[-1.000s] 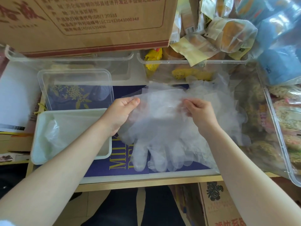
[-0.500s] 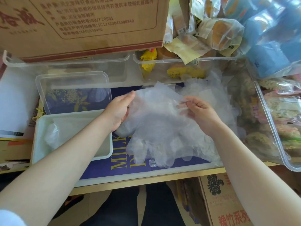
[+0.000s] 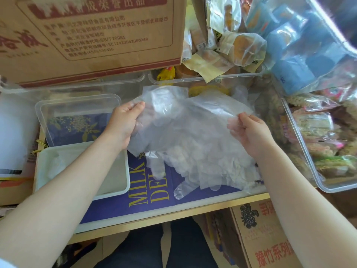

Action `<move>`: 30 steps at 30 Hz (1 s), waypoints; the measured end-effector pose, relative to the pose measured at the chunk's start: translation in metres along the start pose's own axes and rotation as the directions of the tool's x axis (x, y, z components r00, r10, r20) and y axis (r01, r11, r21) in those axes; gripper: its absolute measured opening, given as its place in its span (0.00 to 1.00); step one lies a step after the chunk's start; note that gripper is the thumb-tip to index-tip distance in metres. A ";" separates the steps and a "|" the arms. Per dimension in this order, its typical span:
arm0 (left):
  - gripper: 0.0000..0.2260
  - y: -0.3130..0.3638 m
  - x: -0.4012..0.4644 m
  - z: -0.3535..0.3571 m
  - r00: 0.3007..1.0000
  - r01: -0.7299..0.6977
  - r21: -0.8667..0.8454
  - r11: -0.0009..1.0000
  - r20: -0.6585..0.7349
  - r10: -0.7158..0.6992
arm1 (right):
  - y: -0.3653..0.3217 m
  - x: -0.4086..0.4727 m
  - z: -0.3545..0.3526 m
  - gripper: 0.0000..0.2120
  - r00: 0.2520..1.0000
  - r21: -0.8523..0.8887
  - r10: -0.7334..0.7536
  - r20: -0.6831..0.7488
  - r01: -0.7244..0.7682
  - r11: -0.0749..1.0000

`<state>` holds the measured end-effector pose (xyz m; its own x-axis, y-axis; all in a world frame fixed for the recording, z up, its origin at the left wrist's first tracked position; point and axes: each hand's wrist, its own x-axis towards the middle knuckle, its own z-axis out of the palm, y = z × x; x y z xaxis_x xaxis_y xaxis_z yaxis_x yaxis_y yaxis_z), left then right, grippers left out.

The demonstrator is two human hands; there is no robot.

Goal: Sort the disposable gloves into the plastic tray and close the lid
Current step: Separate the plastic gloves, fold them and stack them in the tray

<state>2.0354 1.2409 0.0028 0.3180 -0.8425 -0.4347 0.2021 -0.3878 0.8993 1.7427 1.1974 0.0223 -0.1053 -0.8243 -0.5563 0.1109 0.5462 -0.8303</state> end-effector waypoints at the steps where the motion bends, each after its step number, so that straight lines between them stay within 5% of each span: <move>1: 0.10 0.002 0.000 -0.001 1.000 0.002 0.010 1.000 -0.003 -0.002 | -0.002 -0.001 0.000 0.08 1.000 -0.019 -0.011 0.001 0.011 1.000; 4: 0.10 0.008 -0.003 0.000 1.000 -0.005 0.018 1.000 -0.030 0.006 | -0.008 -0.004 0.000 0.07 0.996 -0.068 -0.080 -0.042 0.077 0.995; 10: 0.11 0.028 -0.013 -0.002 0.978 -0.127 0.029 0.991 -0.160 0.130 | -0.039 -0.025 0.005 0.10 0.968 0.226 -0.218 -0.126 0.242 0.944; 14: 0.21 0.056 -0.028 -0.004 0.928 -0.312 0.034 0.950 -0.204 0.312 | -0.067 -0.047 0.013 0.09 0.961 0.348 -0.266 -0.075 0.275 0.896; 18: 0.14 0.064 -0.040 0.004 0.940 -0.300 -0.007 0.954 -0.174 0.295 | -0.063 -0.070 0.049 0.09 0.937 0.049 -0.332 0.112 0.328 0.943; 23: 0.08 0.048 -0.057 0.020 0.990 -0.137 -0.070 0.988 0.028 0.139 | -0.026 -0.076 0.109 0.11 0.901 -0.321 -0.340 0.270 0.417 0.850; 30: 0.13 0.039 -0.069 0.022 0.986 -0.035 -0.164 0.986 0.155 0.061 | 0.001 -0.090 0.140 0.12 0.811 -0.406 -0.415 0.413 0.572 0.713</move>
<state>2.0008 1.2752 0.0687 0.1822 -0.9124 -0.3664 0.3399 -0.2913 0.8942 1.8911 1.2512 0.0768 0.2768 -0.9564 -0.0928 -0.3827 -0.0212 -0.9236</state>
